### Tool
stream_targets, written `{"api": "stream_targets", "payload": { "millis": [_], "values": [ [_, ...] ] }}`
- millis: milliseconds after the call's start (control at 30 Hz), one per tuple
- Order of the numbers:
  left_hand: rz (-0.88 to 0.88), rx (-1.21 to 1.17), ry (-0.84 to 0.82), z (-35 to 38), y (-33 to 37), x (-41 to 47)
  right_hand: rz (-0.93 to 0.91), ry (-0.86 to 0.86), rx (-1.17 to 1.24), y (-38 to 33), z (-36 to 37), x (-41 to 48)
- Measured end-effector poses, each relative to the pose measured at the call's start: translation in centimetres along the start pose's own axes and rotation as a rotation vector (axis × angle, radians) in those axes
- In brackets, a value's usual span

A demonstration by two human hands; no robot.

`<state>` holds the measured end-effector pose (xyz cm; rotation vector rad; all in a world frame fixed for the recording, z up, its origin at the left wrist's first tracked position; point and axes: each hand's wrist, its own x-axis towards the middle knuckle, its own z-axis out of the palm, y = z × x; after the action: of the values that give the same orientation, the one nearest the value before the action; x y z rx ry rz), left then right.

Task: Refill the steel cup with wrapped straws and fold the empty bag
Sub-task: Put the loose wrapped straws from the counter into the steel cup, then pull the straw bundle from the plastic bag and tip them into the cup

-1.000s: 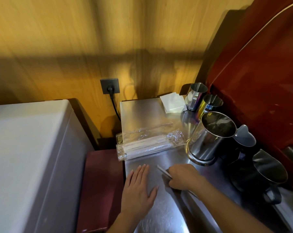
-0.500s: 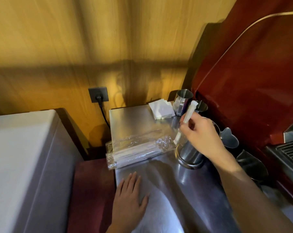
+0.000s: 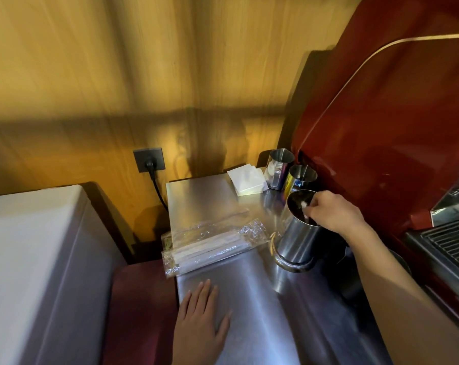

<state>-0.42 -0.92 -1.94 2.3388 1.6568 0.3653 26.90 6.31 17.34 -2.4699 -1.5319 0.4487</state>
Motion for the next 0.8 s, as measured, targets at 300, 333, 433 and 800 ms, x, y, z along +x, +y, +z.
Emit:
{"api": "stream_targets", "payload": {
  "millis": [300, 333, 433, 800],
  "values": [
    [0.030, 0.048, 0.043, 0.1, 0.0, 0.1, -0.302, 0.174, 0.267, -2.0, 0.3, -0.6],
    [0.042, 0.068, 0.058, 0.1, 0.0, 0.2, -0.367, 0.188, 0.298, -2.6, 0.6, -1.2],
    [0.038, 0.081, 0.037, -0.7, 0.4, 0.9, -0.571, 0.191, 0.313, -4.6, 2.5, -2.8],
    [0.108, 0.015, 0.248, -4.7, -0.7, 8.6, -0.624, -0.097, 0.068, -6.0, 14.3, 1.0]
  ]
}}
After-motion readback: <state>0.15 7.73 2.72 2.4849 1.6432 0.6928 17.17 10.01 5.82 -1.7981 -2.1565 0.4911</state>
